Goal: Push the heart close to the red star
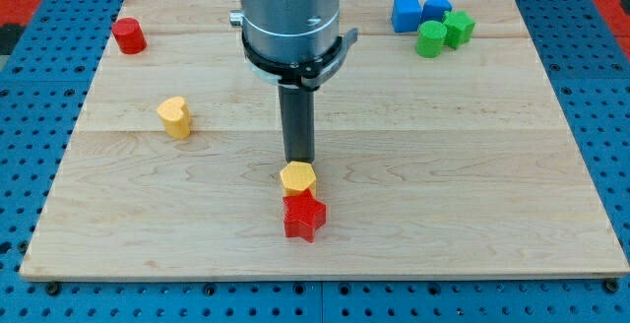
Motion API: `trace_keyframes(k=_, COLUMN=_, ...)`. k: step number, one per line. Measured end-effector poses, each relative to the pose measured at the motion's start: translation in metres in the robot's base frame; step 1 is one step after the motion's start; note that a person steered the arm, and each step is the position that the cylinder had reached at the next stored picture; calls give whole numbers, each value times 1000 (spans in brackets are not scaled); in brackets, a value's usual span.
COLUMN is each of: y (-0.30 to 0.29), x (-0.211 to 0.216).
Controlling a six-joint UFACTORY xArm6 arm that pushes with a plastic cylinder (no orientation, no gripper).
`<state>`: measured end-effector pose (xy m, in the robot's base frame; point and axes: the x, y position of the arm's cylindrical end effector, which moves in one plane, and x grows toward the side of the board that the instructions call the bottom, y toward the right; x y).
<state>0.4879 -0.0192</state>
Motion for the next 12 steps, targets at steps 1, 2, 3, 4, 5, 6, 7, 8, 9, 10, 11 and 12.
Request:
trace_keyframes(k=1, y=-23, x=-48)
trace_keyframes(k=2, y=-66, x=-103)
trace_keyframes(k=3, y=-123, x=-92)
trace_keyframes(k=4, y=-135, x=-38)
trace_keyframes(k=5, y=-147, x=-32)
trace_keyframes(k=6, y=-148, x=-81)
trace_keyframes(k=7, y=-185, x=-94)
trace_keyframes(k=8, y=-191, x=-68)
trace_keyframes(k=9, y=-117, x=-25)
trace_keyframes(k=10, y=-83, x=6)
trace_keyframes(k=11, y=-118, x=5)
trace_keyframes(k=12, y=-147, x=16)
